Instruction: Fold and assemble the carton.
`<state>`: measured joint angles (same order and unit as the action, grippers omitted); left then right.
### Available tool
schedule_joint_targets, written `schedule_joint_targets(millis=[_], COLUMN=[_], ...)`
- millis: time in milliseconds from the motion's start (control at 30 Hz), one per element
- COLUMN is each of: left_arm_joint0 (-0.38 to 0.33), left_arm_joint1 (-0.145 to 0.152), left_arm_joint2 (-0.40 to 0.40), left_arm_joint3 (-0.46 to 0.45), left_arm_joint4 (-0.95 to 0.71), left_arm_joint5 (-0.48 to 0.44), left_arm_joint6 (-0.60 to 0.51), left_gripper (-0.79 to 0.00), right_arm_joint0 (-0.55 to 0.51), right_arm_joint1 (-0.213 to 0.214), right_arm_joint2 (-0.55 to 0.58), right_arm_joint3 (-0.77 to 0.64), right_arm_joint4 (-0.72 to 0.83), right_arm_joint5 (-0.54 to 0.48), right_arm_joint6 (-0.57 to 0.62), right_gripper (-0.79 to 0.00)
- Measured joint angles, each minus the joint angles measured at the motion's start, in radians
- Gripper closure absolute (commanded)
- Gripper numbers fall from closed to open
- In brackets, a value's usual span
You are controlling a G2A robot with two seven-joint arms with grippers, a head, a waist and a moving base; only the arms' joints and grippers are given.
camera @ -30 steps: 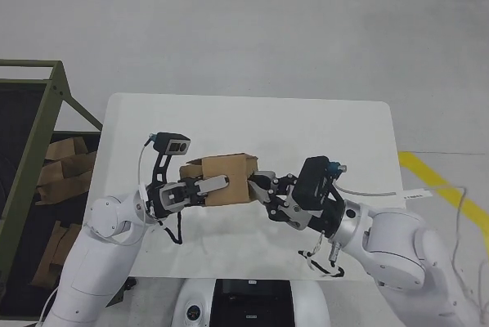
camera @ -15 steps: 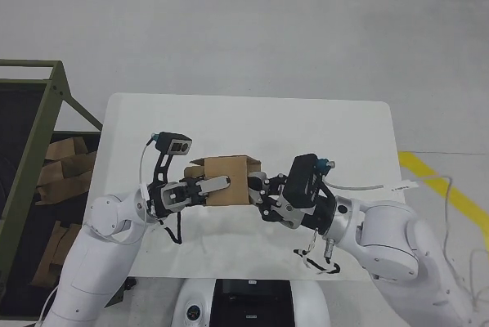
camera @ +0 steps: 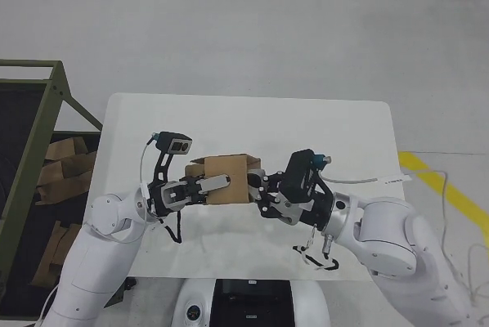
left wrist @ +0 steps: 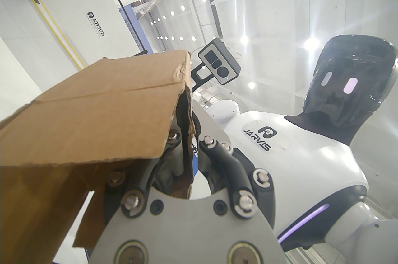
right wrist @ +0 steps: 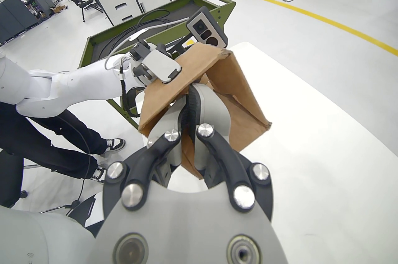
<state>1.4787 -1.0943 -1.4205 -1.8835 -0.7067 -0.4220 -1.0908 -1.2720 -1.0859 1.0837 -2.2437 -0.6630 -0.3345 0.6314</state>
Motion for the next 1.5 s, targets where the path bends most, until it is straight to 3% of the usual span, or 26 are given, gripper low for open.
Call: schedule_joint_targets(millis=[933,1500], left_arm_joint0=[0.012,-0.013], left_arm_joint1=[0.003,0.006], left_arm_joint2=[-0.004,-0.023], left_arm_joint3=[-0.009,0.002], left_arm_joint4=[0.005,0.042], left_arm_joint5=[-0.002,0.034], left_arm_joint6=[0.0,0.05], left_gripper=[0.0,0.0], right_arm_joint0=[-0.018,-0.167], right_arm_joint1=[0.003,0.027], right_arm_joint2=[0.019,0.217], right_arm_joint3=[0.004,-0.039], right_arm_joint4=[0.019,0.074], right_arm_joint5=[0.005,-0.043], right_arm_joint6=[0.021,-0.063], right_gripper=[0.0,0.0])
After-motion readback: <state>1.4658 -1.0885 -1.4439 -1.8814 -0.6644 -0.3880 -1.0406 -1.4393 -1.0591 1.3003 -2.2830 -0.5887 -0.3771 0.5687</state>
